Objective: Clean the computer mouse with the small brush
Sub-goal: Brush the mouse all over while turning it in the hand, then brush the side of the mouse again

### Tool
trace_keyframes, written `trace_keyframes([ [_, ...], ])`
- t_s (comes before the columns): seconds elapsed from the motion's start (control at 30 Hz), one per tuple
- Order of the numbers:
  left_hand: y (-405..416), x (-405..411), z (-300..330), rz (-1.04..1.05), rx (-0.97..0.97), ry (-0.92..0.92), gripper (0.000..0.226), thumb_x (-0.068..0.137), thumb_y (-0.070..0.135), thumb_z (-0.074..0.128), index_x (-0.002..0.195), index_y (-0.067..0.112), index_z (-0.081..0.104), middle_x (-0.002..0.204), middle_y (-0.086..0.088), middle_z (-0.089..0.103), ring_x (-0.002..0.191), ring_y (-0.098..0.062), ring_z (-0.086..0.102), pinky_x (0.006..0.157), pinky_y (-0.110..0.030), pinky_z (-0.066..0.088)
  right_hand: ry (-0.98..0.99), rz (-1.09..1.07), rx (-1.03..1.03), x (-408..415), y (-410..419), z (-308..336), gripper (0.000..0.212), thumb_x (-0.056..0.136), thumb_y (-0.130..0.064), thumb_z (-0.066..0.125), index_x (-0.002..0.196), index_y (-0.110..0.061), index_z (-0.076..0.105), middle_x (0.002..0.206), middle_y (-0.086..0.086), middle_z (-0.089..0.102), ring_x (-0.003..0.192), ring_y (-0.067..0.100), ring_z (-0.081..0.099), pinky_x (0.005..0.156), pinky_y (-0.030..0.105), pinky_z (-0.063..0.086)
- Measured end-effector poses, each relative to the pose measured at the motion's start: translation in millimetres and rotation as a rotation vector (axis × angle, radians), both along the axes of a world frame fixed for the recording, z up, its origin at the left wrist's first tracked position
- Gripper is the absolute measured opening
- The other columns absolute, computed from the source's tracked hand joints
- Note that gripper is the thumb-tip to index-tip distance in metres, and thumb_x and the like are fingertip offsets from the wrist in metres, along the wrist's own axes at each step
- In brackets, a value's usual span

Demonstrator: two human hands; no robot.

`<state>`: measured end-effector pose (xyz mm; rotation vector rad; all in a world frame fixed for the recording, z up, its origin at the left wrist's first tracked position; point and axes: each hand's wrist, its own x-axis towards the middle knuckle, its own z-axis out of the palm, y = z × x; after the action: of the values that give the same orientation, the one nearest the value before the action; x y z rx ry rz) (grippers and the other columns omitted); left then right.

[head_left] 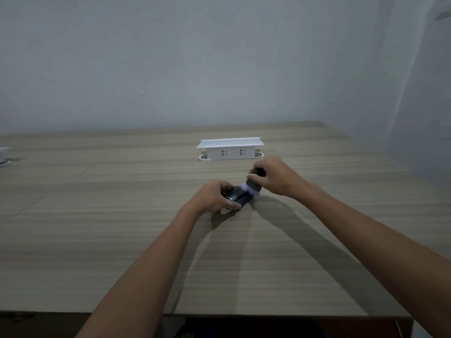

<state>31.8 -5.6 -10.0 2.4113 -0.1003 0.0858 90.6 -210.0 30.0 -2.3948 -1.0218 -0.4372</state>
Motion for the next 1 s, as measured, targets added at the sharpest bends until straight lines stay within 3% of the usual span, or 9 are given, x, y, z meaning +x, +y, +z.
trace_keyframes([
  [0.07,3,1,0,-0.014,0.011,-0.001,0.049,0.068,0.026,0.087,0.113,0.017,0.072,0.101,0.001,0.075,0.095,-0.019,0.070,0.089,-0.035,0.055,0.081,0.044,0.045,-9,-2,-4,0.017,0.089,-0.028,0.069,0.089,-0.013,0.078,0.084,-0.004,0.074,0.077,0.009,0.064,0.065,0.017,0.045],
  [0.23,6,1,4,-0.007,0.035,0.010,0.057,0.072,0.025,0.084,0.126,0.015,0.066,0.113,0.000,0.072,0.103,-0.019,0.068,0.095,-0.031,0.051,0.014,-0.100,0.020,-3,-23,-21,0.022,0.090,-0.028,0.066,0.089,-0.008,0.076,0.086,0.004,0.074,0.081,0.022,0.066,0.072,0.035,0.050],
  [0.43,6,3,11,-0.025,0.072,0.034,0.060,0.075,0.018,0.083,0.130,0.011,0.062,0.121,-0.003,0.069,0.107,-0.020,0.065,0.093,-0.027,0.047,0.023,0.030,0.038,-14,-21,-24,0.017,0.089,-0.027,0.068,0.090,-0.013,0.078,0.085,0.000,0.075,0.079,0.016,0.065,0.071,0.029,0.048],
  [0.53,6,1,13,-0.018,0.086,0.064,0.064,0.077,0.019,0.081,0.136,0.012,0.057,0.121,0.001,0.065,0.103,-0.014,0.059,0.089,-0.022,0.039,-0.047,-0.103,0.006,-6,-26,-26,0.020,0.090,-0.028,0.065,0.089,-0.010,0.076,0.089,0.004,0.073,0.084,0.022,0.064,0.071,0.034,0.048],
  [0.63,8,0,12,0.002,0.066,0.053,0.061,0.077,0.019,0.081,0.133,0.011,0.059,0.121,-0.002,0.068,0.106,-0.017,0.063,0.090,-0.024,0.042,-0.111,-0.183,0.004,-6,-34,-30,0.021,0.092,-0.030,0.063,0.094,-0.011,0.073,0.093,0.003,0.065,0.082,0.021,0.061,0.069,0.033,0.048],
  [0.83,9,-3,5,0.041,0.141,0.009,0.051,0.076,0.043,0.079,0.117,0.015,0.067,0.107,-0.003,0.072,0.101,-0.024,0.067,0.092,-0.038,0.051,-0.279,-0.211,-0.122,-32,-43,-51,0.019,0.092,-0.032,0.060,0.102,-0.018,0.070,0.090,0.002,0.057,0.080,0.024,0.058,0.060,0.028,0.031],
  [1.0,8,-9,-2,0.123,0.096,-0.090,0.079,0.086,0.069,0.050,0.137,0.008,0.056,0.138,-0.006,0.059,0.128,-0.023,0.054,0.102,-0.034,0.041,-0.280,-0.149,-0.221,-42,-42,-60,0.029,0.089,-0.044,0.063,0.101,-0.020,0.071,0.094,0.003,0.061,0.088,0.025,0.062,0.066,0.027,0.032],
])
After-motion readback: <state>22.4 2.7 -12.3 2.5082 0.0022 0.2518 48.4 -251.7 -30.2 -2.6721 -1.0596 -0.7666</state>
